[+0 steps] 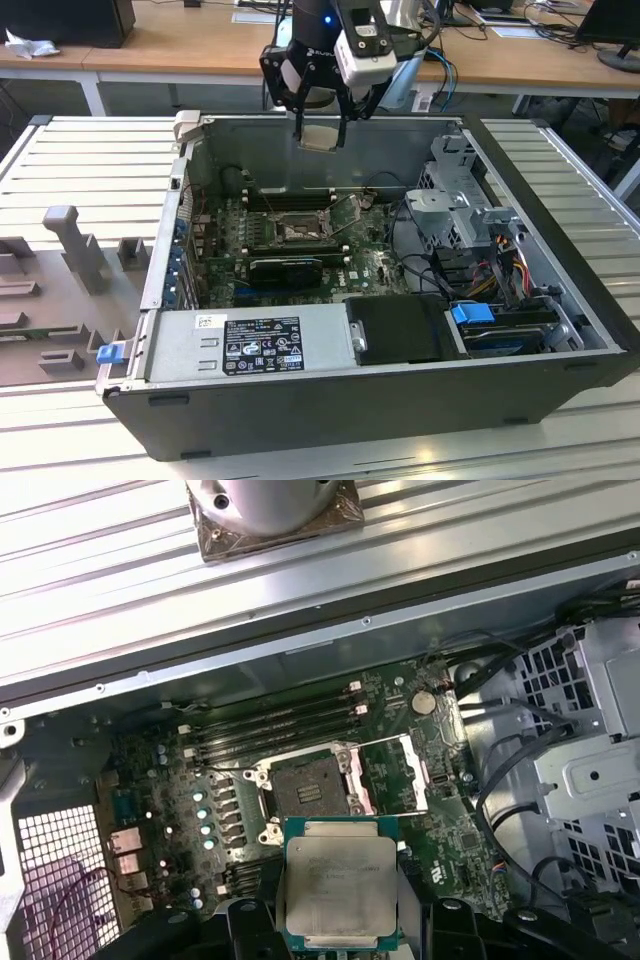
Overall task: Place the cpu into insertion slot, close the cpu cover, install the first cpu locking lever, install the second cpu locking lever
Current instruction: 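Place the cpu into insertion slot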
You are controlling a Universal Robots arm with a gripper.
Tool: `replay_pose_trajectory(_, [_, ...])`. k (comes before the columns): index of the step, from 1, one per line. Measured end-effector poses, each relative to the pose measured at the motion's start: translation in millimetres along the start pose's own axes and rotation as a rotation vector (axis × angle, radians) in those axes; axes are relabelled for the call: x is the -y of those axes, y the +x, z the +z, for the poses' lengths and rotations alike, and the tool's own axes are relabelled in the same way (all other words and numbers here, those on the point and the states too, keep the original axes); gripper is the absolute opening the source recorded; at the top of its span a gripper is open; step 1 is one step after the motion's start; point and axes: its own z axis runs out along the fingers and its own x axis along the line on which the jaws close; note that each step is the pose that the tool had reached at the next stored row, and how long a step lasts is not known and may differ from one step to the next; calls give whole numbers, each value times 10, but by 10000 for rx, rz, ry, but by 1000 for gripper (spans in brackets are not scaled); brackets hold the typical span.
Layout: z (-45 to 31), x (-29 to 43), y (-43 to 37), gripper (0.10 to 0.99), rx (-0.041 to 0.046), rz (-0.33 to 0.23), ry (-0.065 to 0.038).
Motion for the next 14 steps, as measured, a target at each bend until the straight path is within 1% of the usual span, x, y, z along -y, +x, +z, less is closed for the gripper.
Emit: replay_pose_trajectory(14, [1,0,0,537,85,904,10])
